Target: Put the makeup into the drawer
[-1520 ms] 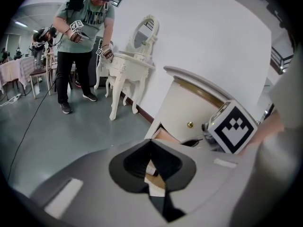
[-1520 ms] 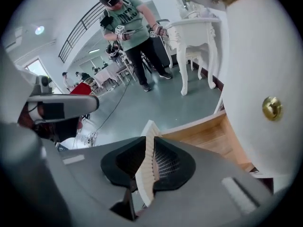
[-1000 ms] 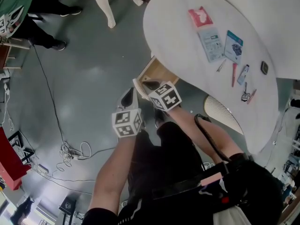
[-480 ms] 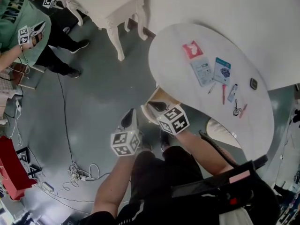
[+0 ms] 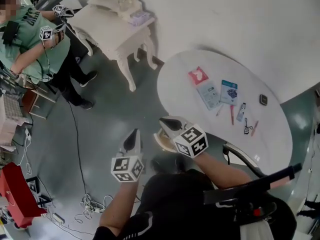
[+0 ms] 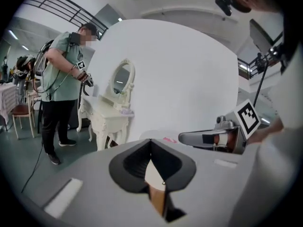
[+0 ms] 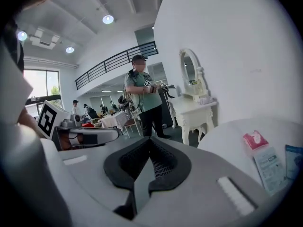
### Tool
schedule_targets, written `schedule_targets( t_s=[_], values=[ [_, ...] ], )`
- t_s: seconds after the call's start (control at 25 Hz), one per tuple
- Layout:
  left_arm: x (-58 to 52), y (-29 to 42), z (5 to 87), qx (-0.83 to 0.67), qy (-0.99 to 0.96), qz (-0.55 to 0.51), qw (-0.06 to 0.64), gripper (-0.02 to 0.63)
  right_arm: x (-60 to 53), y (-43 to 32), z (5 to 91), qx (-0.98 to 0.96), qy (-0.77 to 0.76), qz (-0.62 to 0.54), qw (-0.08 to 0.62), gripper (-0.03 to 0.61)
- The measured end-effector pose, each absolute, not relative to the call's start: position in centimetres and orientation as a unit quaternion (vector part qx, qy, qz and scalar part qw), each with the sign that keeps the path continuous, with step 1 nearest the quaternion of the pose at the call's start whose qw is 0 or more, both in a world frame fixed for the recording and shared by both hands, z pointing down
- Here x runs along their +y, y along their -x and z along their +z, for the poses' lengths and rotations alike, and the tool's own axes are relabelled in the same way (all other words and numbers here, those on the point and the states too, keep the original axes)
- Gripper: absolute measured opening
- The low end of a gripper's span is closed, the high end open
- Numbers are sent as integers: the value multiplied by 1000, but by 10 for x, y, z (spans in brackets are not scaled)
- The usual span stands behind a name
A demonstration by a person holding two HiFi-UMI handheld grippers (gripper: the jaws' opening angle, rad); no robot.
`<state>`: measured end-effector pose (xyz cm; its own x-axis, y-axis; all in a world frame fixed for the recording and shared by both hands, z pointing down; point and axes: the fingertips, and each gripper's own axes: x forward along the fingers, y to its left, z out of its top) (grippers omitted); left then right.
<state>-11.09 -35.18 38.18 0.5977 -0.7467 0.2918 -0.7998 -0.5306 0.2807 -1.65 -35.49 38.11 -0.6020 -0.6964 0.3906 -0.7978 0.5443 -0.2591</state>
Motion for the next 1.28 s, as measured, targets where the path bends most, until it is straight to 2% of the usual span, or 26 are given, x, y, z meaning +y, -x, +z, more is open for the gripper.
schedule_targets(
  t_s=[0.24,0.56,1.28],
  values=[
    [-353,117,331,-434,-886,58,153,-2,-364,19,325,-882,-433,156,105,2],
    [-354,116,286,-433,-893,26,117,-2,-365,15,275,-894,-425,132,50,2],
    [-337,110,244,-417,-905,22,75,-2,-346,9,233,-886,-451,104,21,0]
  ],
)
